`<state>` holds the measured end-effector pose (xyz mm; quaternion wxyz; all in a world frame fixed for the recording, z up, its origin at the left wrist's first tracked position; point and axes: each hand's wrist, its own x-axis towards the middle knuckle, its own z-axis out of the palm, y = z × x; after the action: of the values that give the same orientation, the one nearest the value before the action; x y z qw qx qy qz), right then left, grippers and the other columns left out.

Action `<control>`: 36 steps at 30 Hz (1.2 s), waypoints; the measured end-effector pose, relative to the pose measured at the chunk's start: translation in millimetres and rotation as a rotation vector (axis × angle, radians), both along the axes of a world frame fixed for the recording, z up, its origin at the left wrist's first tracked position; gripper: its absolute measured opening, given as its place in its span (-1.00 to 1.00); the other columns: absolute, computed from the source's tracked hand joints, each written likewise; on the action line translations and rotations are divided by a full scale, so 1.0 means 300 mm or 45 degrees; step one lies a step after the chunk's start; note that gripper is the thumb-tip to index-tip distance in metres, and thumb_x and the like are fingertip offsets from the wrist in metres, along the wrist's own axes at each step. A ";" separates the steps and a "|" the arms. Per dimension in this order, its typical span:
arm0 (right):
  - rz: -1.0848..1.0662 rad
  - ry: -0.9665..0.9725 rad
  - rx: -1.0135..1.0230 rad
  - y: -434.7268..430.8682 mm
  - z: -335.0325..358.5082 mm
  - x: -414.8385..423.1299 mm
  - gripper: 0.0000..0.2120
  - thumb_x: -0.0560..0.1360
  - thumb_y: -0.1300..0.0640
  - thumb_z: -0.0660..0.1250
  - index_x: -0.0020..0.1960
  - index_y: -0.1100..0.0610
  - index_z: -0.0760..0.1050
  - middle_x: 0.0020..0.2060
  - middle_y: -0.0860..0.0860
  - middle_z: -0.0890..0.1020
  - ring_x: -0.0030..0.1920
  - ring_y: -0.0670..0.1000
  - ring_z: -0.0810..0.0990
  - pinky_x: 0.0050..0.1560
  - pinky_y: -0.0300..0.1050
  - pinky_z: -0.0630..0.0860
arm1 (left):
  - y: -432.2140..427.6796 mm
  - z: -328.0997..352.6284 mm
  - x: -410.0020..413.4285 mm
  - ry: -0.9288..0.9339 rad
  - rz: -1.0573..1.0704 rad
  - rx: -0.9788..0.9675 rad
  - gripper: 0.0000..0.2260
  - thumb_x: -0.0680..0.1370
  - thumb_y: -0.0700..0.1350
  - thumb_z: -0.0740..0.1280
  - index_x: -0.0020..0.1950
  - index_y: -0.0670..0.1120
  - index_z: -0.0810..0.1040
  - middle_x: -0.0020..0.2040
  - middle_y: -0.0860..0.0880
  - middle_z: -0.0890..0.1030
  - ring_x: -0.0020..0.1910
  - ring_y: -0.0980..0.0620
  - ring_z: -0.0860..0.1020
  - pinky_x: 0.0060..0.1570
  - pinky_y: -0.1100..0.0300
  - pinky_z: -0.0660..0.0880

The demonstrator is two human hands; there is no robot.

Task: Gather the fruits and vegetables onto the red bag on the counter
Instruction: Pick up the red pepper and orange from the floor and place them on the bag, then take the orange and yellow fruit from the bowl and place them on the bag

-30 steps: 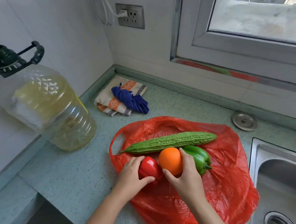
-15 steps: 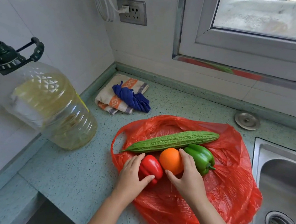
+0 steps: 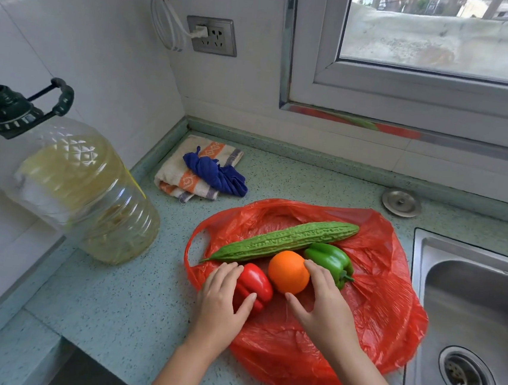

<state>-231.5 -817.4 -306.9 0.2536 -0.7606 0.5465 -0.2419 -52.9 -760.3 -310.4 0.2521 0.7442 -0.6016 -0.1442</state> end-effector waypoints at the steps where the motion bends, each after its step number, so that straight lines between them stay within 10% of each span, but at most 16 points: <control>1: 0.003 0.001 -0.025 0.010 0.007 -0.006 -0.41 0.40 0.02 0.40 0.36 0.10 0.29 0.30 -0.02 0.41 0.24 0.03 0.44 0.00 -0.09 0.50 | 0.006 0.004 -0.001 -0.038 0.001 -0.032 -0.45 0.44 0.18 0.13 0.28 -0.14 0.46 0.28 -0.10 0.48 0.30 -0.10 0.37 0.29 0.08 0.20; 36: -0.755 0.366 -0.481 0.965 0.300 -0.121 -0.57 0.41 -0.02 0.16 0.22 0.13 0.45 0.19 0.08 0.55 0.24 0.12 0.42 0.17 0.23 0.42 | 0.563 0.204 -0.150 -0.073 -0.851 -0.555 -0.64 0.46 0.03 0.19 0.13 -0.16 0.54 0.12 -0.11 0.59 0.21 -0.10 0.46 0.12 -0.15 0.46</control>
<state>-267.8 -527.8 -217.0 -0.0514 -0.6291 0.7186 -0.2919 -97.9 -591.3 -249.2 0.3264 0.4401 -0.8339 -0.0663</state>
